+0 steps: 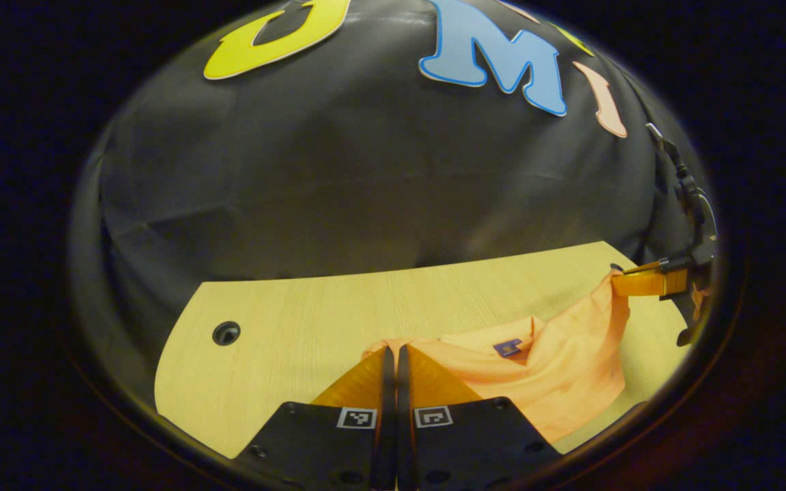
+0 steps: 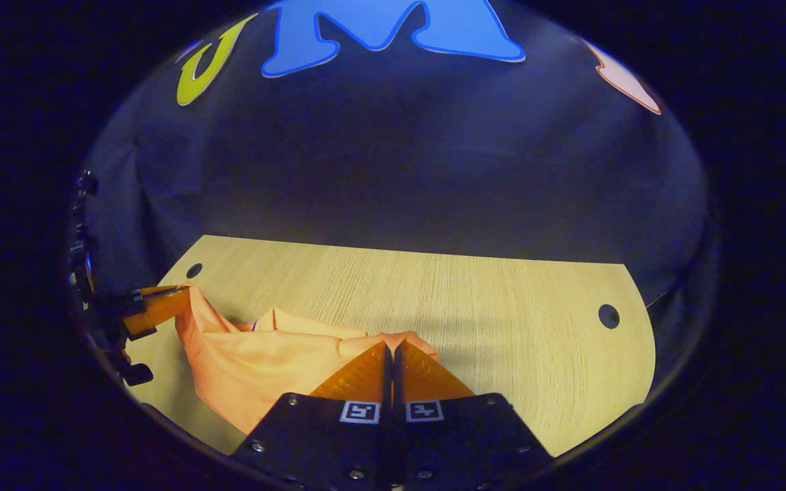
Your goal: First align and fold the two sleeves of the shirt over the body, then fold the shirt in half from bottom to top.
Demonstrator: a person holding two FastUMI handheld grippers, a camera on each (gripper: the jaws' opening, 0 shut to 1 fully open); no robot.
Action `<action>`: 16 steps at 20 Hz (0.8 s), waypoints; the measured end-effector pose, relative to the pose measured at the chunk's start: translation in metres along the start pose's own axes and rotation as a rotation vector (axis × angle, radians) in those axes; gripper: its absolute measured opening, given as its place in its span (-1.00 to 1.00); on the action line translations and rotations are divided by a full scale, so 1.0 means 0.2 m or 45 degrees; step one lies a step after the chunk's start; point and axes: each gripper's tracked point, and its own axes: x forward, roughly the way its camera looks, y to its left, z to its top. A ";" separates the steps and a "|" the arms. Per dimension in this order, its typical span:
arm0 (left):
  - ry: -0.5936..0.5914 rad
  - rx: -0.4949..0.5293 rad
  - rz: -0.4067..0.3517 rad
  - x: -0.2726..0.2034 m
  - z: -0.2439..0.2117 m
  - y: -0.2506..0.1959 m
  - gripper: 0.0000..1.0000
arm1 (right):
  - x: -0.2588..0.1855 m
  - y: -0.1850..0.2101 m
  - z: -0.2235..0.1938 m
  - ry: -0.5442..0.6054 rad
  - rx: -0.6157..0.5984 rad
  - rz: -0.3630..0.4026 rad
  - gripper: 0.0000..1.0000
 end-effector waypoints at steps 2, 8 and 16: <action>-0.008 -0.010 0.019 0.10 0.03 0.03 -0.88 | 0.10 -0.02 0.07 -0.020 0.007 -0.015 -0.99; 0.015 0.010 0.021 0.31 -0.01 0.06 -0.89 | 0.32 -0.15 0.04 0.000 0.071 -0.045 -1.00; -0.031 -0.028 -0.022 0.35 0.02 -0.01 0.03 | 0.34 -0.20 0.02 0.012 0.042 -0.088 -0.63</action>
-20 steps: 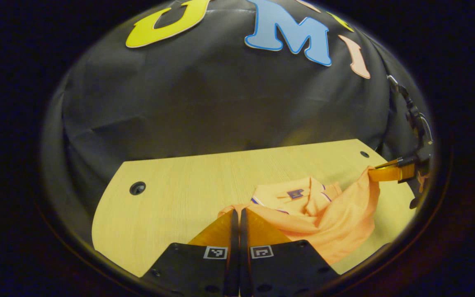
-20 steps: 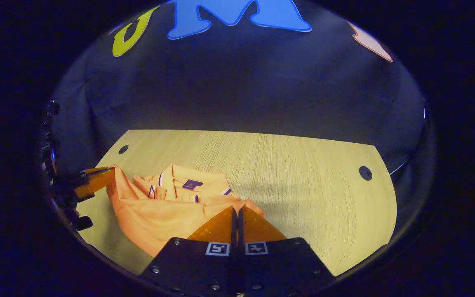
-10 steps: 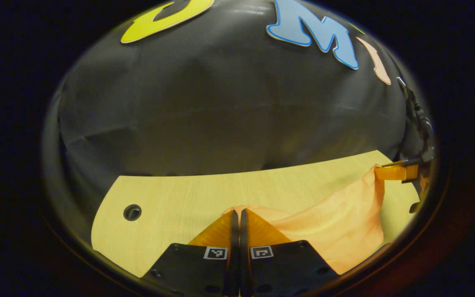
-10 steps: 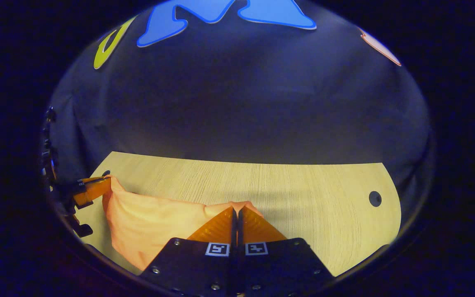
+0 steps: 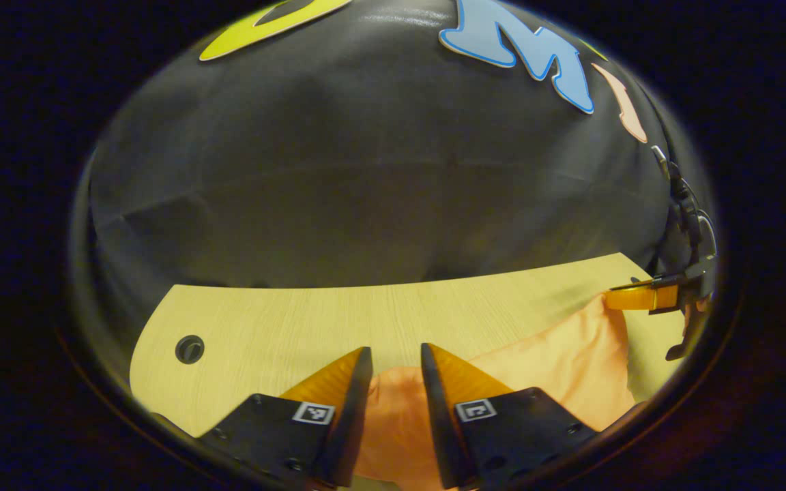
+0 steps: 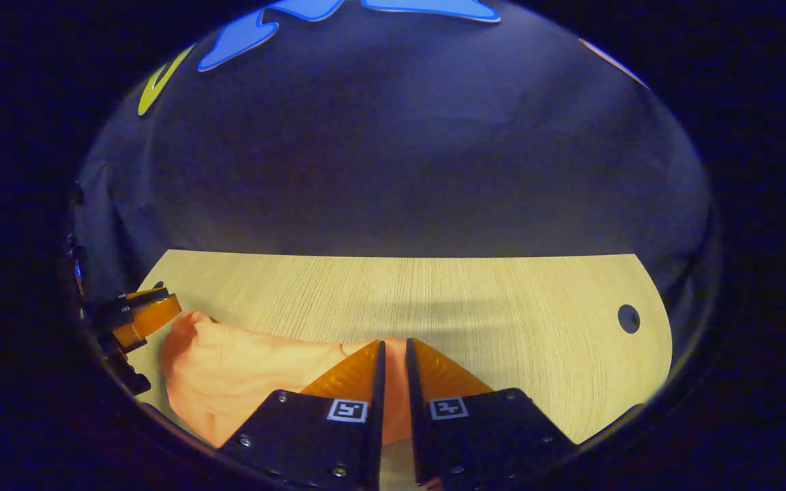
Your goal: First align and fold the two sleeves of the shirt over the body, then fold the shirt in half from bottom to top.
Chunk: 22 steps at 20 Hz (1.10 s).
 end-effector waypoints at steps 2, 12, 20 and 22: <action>0.006 0.021 0.009 -0.03 0.01 -0.01 0.49 | -0.02 0.01 0.01 -0.005 0.001 0.020 -0.28; -0.093 -0.017 -0.018 -0.63 0.29 -0.19 0.46 | -0.69 0.16 0.17 -0.155 -0.031 0.024 -0.02; -0.184 -0.017 -0.060 -1.28 0.37 -0.39 0.45 | -1.35 0.36 0.16 -0.309 -0.046 0.030 -0.03; -0.201 -0.016 -0.064 -1.41 0.35 -0.42 0.39 | -1.48 0.39 0.12 -0.334 -0.071 0.019 -0.03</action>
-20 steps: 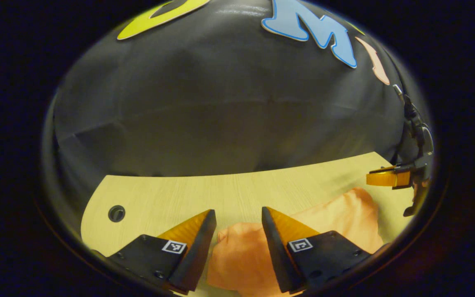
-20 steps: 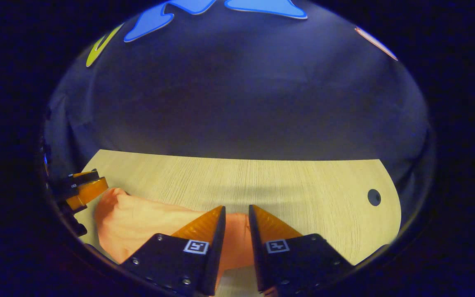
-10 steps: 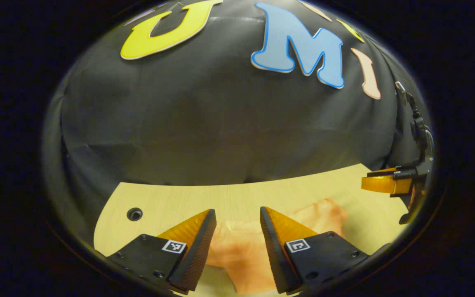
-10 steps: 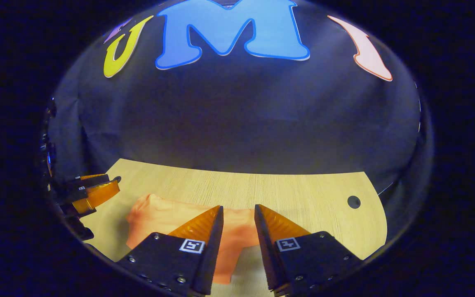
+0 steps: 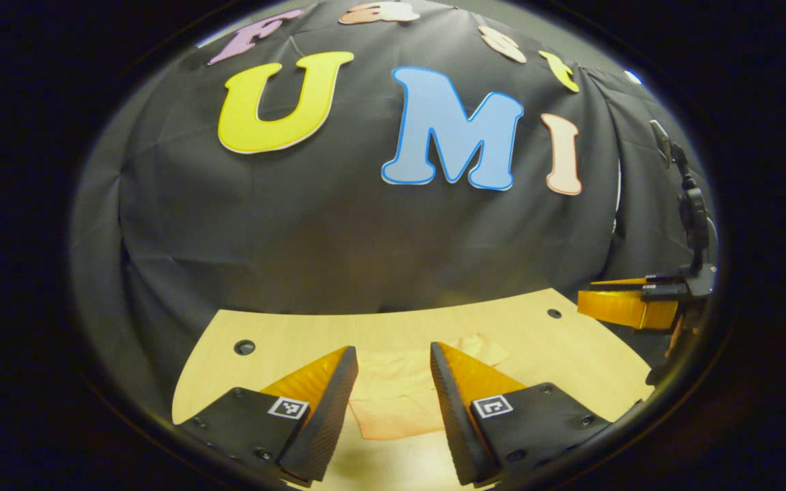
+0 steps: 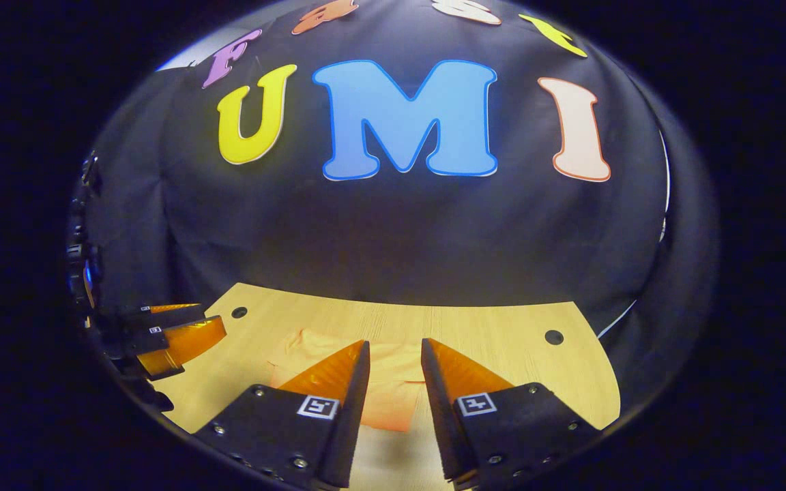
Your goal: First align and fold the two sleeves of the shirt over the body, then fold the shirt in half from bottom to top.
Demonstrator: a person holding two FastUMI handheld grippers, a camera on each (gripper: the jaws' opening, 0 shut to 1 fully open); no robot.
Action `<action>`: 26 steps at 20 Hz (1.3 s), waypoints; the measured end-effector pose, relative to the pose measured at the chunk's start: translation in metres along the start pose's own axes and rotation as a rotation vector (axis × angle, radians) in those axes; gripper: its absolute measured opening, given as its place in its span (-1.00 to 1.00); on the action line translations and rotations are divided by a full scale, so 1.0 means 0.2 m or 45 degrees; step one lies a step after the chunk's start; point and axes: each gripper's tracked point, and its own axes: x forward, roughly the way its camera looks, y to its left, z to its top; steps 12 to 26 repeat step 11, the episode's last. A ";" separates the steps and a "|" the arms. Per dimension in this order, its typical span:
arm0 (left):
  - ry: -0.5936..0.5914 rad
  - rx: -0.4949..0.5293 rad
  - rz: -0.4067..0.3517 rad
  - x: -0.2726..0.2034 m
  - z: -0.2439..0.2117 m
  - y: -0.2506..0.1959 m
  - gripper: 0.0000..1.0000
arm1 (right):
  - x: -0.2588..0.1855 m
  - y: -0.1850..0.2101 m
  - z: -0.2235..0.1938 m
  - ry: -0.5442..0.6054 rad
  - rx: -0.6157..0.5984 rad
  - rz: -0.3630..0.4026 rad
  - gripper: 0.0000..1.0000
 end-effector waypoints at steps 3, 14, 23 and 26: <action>-0.019 -0.006 0.014 -0.16 0.00 -0.04 0.46 | -0.17 0.06 -0.03 -0.021 -0.006 0.002 -0.03; -0.091 -0.028 0.055 -0.52 0.03 -0.04 0.45 | -0.40 0.13 -0.16 -0.040 0.104 -0.026 -0.03; -0.091 -0.028 0.055 -0.52 0.03 -0.04 0.45 | -0.40 0.13 -0.16 -0.040 0.104 -0.026 -0.03; -0.091 -0.028 0.055 -0.52 0.03 -0.04 0.45 | -0.40 0.13 -0.16 -0.040 0.104 -0.026 -0.03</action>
